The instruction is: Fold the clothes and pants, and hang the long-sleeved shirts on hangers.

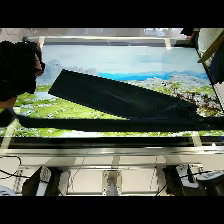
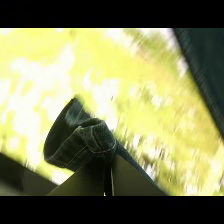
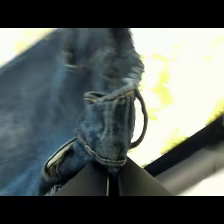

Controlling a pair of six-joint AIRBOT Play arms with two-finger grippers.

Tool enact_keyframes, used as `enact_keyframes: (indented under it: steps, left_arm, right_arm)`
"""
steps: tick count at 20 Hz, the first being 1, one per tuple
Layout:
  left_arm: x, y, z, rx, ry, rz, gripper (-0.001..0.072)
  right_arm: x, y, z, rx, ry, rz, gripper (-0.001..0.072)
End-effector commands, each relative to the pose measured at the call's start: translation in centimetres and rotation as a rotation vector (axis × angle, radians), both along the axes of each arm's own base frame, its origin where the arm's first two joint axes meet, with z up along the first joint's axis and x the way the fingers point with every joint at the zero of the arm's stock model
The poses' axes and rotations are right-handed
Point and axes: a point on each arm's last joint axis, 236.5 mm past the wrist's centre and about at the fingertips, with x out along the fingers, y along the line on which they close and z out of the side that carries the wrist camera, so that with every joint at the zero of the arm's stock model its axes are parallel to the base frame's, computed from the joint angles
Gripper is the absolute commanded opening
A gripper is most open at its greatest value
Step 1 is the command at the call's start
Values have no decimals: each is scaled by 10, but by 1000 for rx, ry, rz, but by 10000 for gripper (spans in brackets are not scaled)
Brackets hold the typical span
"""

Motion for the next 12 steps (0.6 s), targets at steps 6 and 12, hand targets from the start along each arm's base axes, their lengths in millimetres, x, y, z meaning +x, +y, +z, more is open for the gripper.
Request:
enact_keyframes:
  steps: [6, 12]
  left_arm:
    - [251, -66, 2, 263, -2, -222, 12]
    - [335, -102, -57, 205, 25, -240, 12]
  right_arm:
    - [94, 18, -1, -71, -30, -3, 60]
    - [124, 30, -57, 5, 59, 42, 61]
